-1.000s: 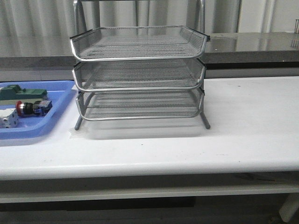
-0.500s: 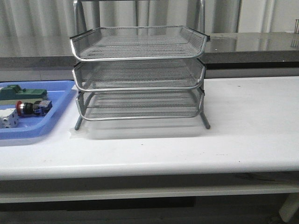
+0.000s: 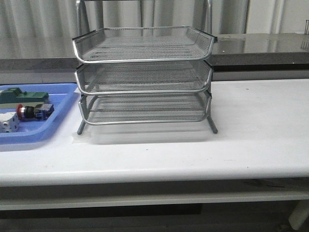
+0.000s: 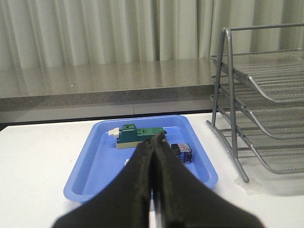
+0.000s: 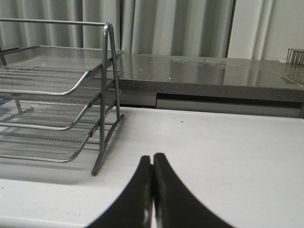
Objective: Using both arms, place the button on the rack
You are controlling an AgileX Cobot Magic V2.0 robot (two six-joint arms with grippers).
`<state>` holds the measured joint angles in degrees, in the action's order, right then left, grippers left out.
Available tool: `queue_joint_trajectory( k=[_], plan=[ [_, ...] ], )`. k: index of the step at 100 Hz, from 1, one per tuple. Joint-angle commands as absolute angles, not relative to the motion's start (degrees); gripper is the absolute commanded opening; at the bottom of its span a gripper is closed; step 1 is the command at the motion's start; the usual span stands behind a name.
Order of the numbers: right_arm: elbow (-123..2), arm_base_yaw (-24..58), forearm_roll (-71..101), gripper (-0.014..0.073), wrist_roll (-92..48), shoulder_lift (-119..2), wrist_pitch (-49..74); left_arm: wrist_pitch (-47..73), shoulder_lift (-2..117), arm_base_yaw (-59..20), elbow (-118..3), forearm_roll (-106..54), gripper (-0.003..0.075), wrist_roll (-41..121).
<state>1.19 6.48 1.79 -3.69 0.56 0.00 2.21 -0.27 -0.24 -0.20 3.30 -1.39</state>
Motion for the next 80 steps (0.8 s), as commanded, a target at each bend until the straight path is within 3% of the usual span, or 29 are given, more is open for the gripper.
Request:
queue_joint_trajectory(
  k=[1, 51, 80],
  plan=[
    [-3.00, 6.21, 1.68, -0.0060, -3.85, 1.23, -4.22, -2.54, -2.07, -0.20, 3.06, 3.35, -0.0021, -1.82],
    [-27.29, 6.21, 10.01, -0.0060, -3.37, -21.32, 20.44, -2.54, -2.07, -0.20, 3.06, 3.35, -0.0021, -1.82],
    [-38.38, 6.21, 18.84, -0.0060, -3.37, -36.75, 26.28, -2.54, -2.07, -0.20, 3.06, 3.35, -0.0021, -1.82]
  ],
)
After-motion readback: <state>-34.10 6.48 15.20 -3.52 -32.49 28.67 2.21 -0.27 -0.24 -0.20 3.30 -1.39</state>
